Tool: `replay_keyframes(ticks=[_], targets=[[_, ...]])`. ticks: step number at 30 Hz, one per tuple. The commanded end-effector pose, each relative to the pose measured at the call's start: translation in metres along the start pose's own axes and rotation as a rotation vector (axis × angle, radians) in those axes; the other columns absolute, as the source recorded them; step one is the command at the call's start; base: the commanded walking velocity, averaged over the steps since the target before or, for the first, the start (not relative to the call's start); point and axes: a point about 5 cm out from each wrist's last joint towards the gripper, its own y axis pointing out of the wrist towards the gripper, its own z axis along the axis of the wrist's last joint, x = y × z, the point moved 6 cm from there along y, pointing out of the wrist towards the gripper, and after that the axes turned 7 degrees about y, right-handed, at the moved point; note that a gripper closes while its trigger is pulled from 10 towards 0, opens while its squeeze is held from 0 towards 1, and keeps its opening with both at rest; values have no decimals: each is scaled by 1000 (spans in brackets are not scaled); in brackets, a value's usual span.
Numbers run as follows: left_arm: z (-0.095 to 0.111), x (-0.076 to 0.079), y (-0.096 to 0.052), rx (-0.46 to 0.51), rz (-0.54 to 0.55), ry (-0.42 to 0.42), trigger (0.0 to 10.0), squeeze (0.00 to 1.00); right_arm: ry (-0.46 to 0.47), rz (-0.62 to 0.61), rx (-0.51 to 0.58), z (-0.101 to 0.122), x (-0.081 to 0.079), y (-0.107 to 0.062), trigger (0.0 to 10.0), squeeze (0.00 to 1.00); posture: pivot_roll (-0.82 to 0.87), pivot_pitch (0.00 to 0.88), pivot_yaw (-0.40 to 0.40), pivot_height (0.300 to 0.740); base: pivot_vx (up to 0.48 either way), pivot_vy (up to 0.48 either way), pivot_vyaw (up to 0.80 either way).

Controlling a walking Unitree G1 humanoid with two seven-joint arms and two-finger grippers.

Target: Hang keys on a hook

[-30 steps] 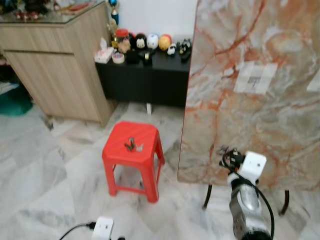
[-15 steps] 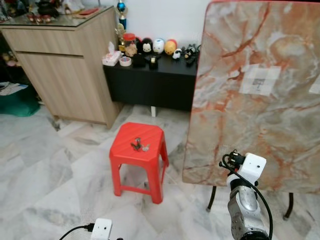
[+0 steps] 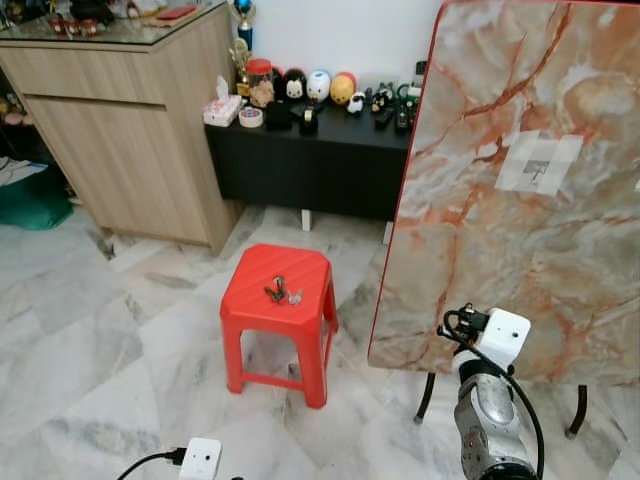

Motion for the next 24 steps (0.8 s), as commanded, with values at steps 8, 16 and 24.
replay_keyframes(ticks=[8,16,24], targets=[[-2,3,-1,-7,-22,9,10000,0,25,12,2,1,-5,2,10000,0,6,0,-23,740,293,0,-404],[0,4,0,-3,-21,7,10000,0,12,27,12,2,-10,2,10000,0,11,0,-26,740,218,0,0],[-3,7,0,-13,-31,11,10000,0,-8,20,60,12,-10,3,10000,0,5,6,-23,740,0,0,0]])
